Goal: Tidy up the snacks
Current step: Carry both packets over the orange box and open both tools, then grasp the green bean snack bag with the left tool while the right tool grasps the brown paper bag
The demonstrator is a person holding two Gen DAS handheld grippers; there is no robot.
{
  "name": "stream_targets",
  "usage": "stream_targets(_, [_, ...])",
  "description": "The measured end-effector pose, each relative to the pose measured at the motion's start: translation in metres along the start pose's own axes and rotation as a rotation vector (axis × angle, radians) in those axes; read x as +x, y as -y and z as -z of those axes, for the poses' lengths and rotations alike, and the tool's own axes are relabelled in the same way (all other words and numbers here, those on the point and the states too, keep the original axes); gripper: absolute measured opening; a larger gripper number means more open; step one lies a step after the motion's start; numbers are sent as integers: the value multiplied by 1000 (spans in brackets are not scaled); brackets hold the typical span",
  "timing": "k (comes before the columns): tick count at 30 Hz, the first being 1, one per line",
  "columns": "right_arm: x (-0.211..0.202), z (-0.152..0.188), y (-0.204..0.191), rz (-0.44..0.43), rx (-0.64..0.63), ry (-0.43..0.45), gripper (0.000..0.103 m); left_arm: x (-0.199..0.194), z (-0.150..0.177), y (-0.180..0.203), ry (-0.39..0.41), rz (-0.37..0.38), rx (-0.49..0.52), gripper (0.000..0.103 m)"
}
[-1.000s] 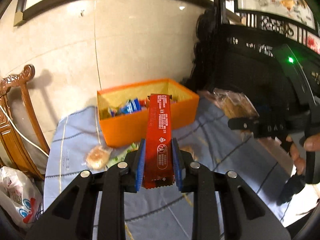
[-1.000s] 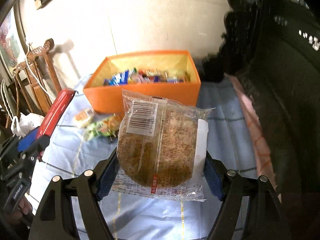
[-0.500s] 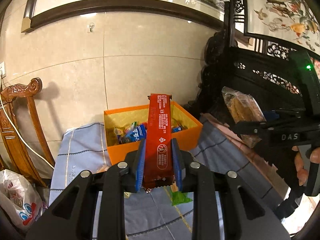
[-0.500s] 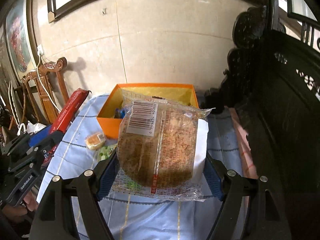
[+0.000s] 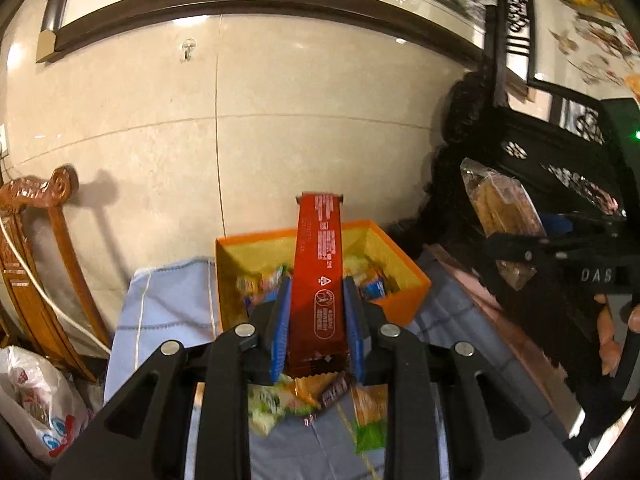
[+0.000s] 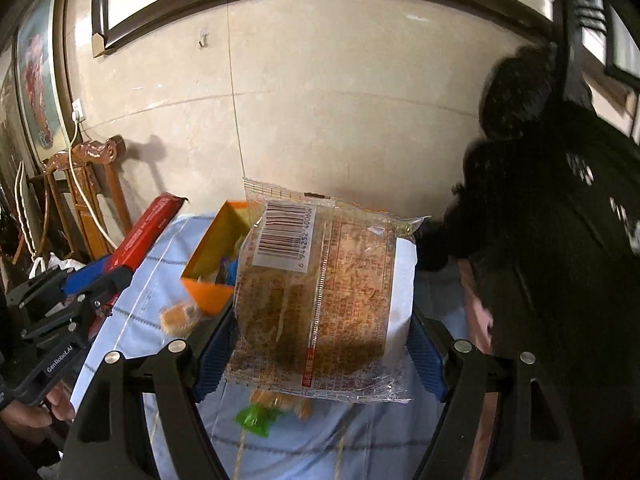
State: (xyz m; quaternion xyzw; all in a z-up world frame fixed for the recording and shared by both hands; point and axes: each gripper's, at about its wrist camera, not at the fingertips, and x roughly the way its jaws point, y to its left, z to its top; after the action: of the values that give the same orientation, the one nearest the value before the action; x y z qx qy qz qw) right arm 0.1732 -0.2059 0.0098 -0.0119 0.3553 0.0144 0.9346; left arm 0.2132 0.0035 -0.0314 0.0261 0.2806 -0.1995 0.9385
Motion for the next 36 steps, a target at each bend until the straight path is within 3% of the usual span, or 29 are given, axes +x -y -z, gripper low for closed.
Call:
stream_targets(7, [58,-74,8,23,-33,24,78,52,-69,3,49,-48,46,25])
stream_targets(8, [69,-81,9,17,-26,22,78,67,-76,1,51,-59,42,36])
stream_targets(9, [82,-86,12,0,-21,12,78,80,-79,-2,45,-70,33,64])
stream_targets(11, [117,-86,17,23,-31,-62,83,104,-79,-11,7,-99,0,92])
stream_targets(13, [132,-71,21,38,-34,-104,83,125,-61,-26,-75,-154,-36,92])
stream_targets(19, [139,6,23,-16,6,-183,85,124,34,-58,-200,-125,-99,93])
stream_targets(24, [160,93,9,-63,64,-353,86,119,132,-55,-344,-105,-58,93])
stream_targets(27, [177,126,-4,-69,75,-442,86,124,167,-45,-399,-120,-15,93])
stream_targets(31, [194,147,-16,-69,122,-521,86,138,179,-42,-419,-171,-35,93])
stream_targets(36, [212,165,-30,-62,158,-570,88,161,171,-53,-425,-185,-230,93])
